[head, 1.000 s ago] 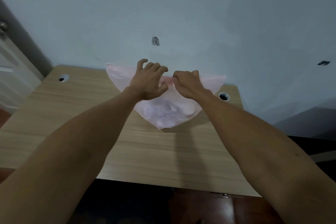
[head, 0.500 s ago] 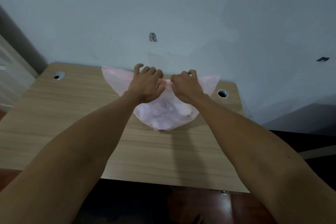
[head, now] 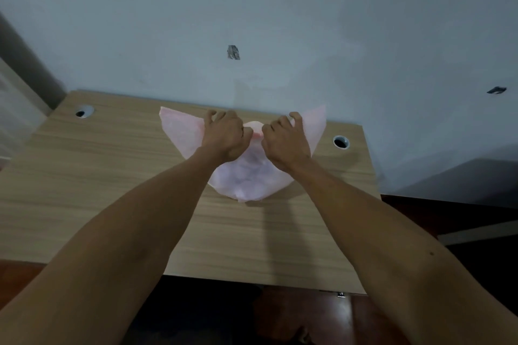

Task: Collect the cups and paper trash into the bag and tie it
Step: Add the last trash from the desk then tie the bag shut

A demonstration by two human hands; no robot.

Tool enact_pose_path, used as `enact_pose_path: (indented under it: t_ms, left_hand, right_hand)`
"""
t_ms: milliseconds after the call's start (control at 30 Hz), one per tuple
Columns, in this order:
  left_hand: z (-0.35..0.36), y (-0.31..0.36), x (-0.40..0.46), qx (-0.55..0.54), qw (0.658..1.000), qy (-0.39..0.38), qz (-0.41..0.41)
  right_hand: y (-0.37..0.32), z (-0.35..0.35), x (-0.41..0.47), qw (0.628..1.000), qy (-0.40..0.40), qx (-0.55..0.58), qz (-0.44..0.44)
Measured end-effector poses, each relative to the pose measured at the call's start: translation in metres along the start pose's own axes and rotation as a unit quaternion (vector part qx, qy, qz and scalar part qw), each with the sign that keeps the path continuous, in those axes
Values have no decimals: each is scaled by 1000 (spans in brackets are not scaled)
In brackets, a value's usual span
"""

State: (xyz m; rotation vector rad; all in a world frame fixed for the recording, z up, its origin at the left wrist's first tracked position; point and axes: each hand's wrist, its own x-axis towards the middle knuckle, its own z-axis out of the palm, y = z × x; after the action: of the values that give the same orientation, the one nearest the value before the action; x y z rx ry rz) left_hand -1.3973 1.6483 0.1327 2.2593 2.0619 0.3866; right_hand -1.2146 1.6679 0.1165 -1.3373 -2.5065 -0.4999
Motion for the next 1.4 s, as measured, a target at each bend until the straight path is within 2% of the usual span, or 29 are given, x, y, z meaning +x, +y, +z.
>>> enact_pose_path:
  t_ms: [100, 167, 233, 300, 433, 500, 567, 600, 667, 700, 800, 867, 967, 1000, 1067, 1100, 1167, 1233, 1267, 1333, 1400]
  left_hand:
    - [3, -3, -7, 79, 987, 72, 124]
    - [11, -2, -9, 122, 977, 78, 154]
    - [17, 0, -9, 132, 979, 67, 139]
    - [19, 0, -8, 133, 984, 38, 109]
    - [22, -7, -5, 141, 987, 1, 73]
    - [23, -10, 0, 136, 989, -10, 59]
    - [26, -10, 5, 123, 991, -15, 40]
    - [26, -9, 7, 120, 992, -23, 33]
    - [29, -3, 10, 128, 991, -35, 33]
    - [31, 1, 11, 129, 990, -42, 33]
    - [34, 10, 14, 112, 992, -48, 23]
    - [38, 12, 16, 109, 993, -48, 24]
    - [41, 12, 15, 97, 994, -48, 20]
    - [42, 11, 14, 93, 995, -44, 21]
    - [43, 10, 12, 86, 995, -40, 28]
    - [43, 8, 9, 80, 995, -39, 37]
    - [42, 4, 5, 64, 995, -39, 63]
    - [38, -2, -2, 55, 994, -8, 93]
    - [35, -7, -5, 49, 994, 21, 100]
    - [28, -20, -14, 50, 987, 114, 99]
    - [20, -37, -24, 69, 978, 190, 56]
  right_hand:
    - [0, -6, 14, 992, -94, 59, 56]
    - [4, -9, 24, 979, -145, 120, 79]
    - [11, -11, 28, 960, -169, 197, 105]
    - [26, -11, 26, 951, -206, 207, 101]
    - [73, -23, 20, 949, -306, 45, 56]
    - [95, -25, 19, 941, -330, 21, 77]
    - [107, -27, 20, 925, -347, 88, 123]
    - [107, -27, 21, 914, -339, 159, 155]
    - [98, -28, 24, 877, -282, 323, 218]
    - [90, -28, 25, 846, -252, 400, 245]
    - [62, -23, 27, 712, -201, 601, 302]
    - [44, -14, 29, 631, -173, 679, 332]
    - [24, -2, 33, 575, -105, 717, 379]
    - [21, 2, 34, 574, -88, 716, 389]
    - [17, 5, 35, 600, -83, 692, 394]
    - [14, 8, 34, 628, -85, 670, 387]
    - [8, 16, 34, 720, -86, 590, 354]
    - [1, 26, 32, 824, -121, 446, 328]
    - [-2, 31, 32, 857, -146, 376, 320]
    - [-9, 36, 30, 890, -160, 295, 310]
    - [-15, 35, 29, 907, -150, 245, 307]
